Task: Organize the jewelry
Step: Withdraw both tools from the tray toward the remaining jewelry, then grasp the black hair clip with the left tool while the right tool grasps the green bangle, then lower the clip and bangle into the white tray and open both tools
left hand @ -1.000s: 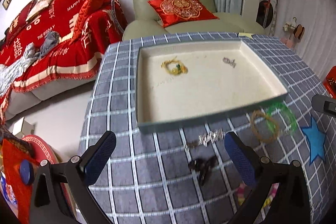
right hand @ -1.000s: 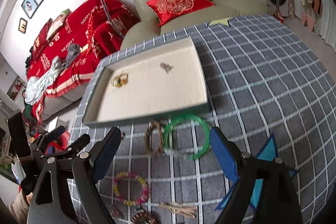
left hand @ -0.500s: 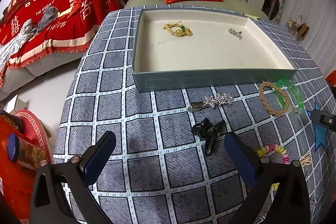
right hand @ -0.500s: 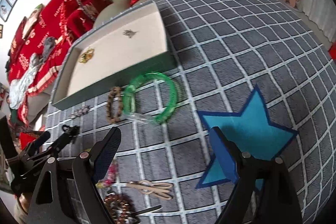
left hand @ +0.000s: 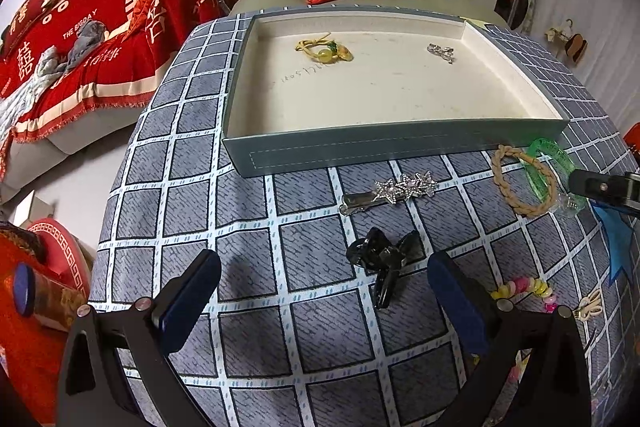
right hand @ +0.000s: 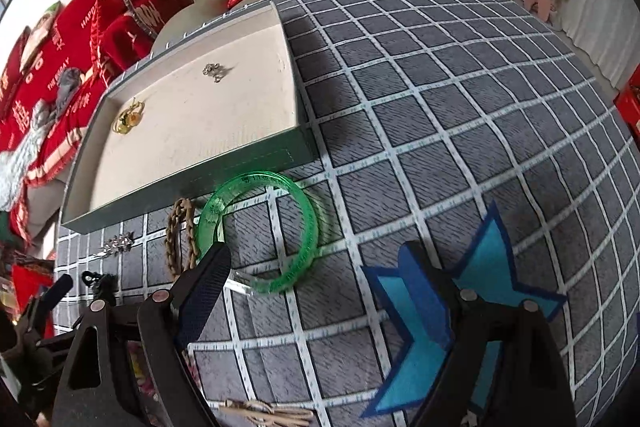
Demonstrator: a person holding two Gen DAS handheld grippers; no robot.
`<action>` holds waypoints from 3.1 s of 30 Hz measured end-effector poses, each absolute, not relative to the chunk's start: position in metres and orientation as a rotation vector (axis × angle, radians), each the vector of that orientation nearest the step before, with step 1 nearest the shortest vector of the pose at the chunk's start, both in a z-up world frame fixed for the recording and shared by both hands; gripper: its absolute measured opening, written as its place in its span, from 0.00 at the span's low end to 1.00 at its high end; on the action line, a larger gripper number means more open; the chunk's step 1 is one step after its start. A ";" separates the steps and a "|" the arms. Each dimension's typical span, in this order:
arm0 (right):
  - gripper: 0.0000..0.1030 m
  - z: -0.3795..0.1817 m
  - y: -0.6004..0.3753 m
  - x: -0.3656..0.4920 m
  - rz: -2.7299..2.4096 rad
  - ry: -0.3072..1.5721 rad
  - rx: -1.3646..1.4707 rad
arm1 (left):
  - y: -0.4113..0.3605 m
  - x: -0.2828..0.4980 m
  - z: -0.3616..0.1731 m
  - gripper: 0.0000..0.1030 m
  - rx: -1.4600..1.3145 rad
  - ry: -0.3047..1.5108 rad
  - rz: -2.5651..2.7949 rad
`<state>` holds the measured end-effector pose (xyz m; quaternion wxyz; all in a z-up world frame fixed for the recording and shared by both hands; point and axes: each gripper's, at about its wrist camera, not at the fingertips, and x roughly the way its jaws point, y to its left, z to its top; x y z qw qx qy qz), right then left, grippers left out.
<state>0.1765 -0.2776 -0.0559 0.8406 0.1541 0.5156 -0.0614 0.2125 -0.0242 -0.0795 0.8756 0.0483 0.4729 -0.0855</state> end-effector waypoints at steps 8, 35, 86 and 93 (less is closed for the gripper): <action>0.60 -0.056 -0.257 0.185 -0.161 1.103 0.136 | -0.031 0.211 -0.079 0.94 0.111 0.982 -0.206; 0.08 -0.040 -0.271 0.158 -0.136 1.083 0.183 | -0.011 0.195 -0.053 0.38 0.027 0.933 -0.296; 0.08 -0.047 -0.258 0.352 0.024 1.047 0.333 | -0.057 0.394 -0.047 0.38 0.024 0.968 -0.226; 0.08 -0.057 -0.256 0.356 0.004 1.056 0.299 | -0.071 0.396 -0.057 0.38 0.081 0.970 -0.228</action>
